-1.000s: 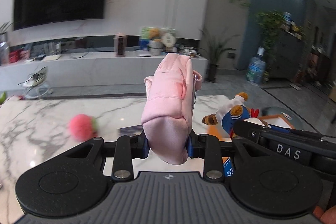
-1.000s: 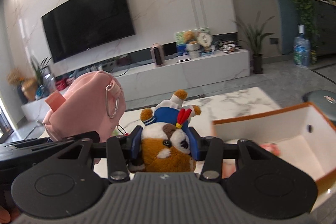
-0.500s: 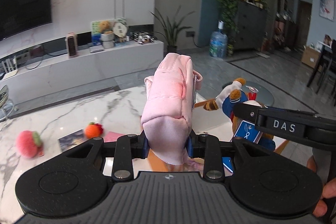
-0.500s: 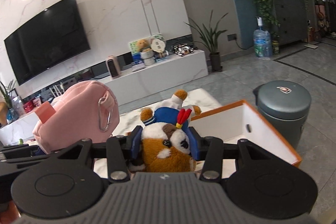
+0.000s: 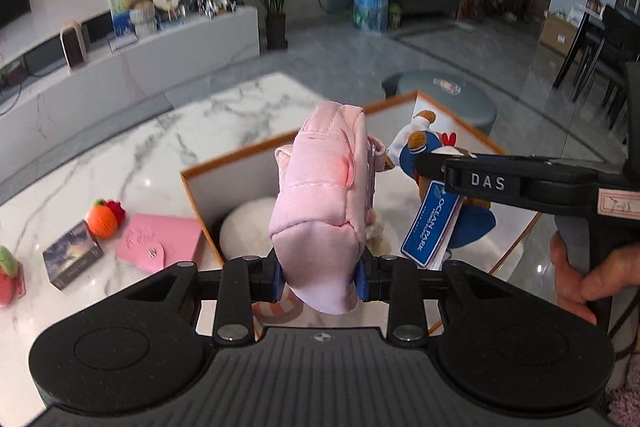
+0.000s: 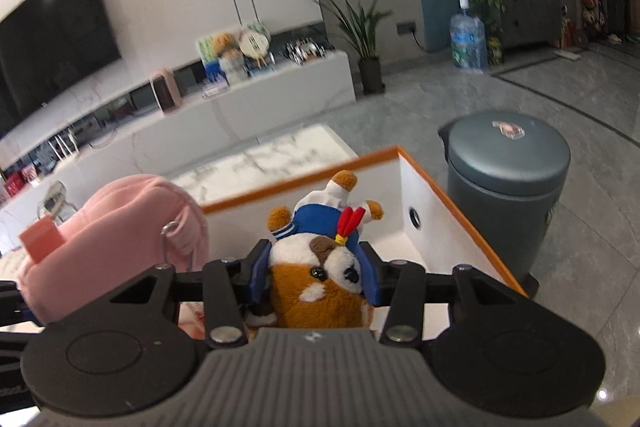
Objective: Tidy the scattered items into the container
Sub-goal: 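Carry the pink pouch and bear plush over the orange box with both tools, then lower both tools into the box and open them to release the items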
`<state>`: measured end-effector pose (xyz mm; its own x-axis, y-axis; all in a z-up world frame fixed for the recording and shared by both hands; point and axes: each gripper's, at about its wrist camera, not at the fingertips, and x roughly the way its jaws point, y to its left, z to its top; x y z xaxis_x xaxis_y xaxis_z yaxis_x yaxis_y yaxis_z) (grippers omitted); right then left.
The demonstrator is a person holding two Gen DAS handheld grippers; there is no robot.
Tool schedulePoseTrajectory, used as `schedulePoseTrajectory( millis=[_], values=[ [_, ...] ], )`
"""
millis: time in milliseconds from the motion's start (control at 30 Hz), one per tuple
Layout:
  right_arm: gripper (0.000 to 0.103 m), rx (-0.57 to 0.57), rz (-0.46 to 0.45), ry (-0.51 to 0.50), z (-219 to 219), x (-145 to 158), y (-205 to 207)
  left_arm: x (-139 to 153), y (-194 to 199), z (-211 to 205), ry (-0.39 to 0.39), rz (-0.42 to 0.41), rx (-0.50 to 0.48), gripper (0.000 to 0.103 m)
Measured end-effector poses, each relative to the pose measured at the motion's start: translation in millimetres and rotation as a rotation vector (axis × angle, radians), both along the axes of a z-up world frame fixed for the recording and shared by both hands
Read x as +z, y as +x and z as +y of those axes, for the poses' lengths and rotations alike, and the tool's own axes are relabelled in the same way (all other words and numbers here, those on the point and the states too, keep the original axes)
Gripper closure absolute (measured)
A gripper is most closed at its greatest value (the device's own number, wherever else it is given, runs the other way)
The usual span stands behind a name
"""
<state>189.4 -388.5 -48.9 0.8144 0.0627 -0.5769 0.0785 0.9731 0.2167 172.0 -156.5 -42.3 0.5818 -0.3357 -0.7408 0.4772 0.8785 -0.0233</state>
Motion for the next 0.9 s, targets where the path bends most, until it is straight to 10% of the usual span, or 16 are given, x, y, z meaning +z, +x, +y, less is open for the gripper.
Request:
schedulePoseTrajectory(
  millis=[900],
  values=[
    [0.046,0.078,0.218,-0.127,5.6,-34.6,50.8,-17.7,8.3,-7.0,0.101,0.083,-0.150,0.065]
  ],
)
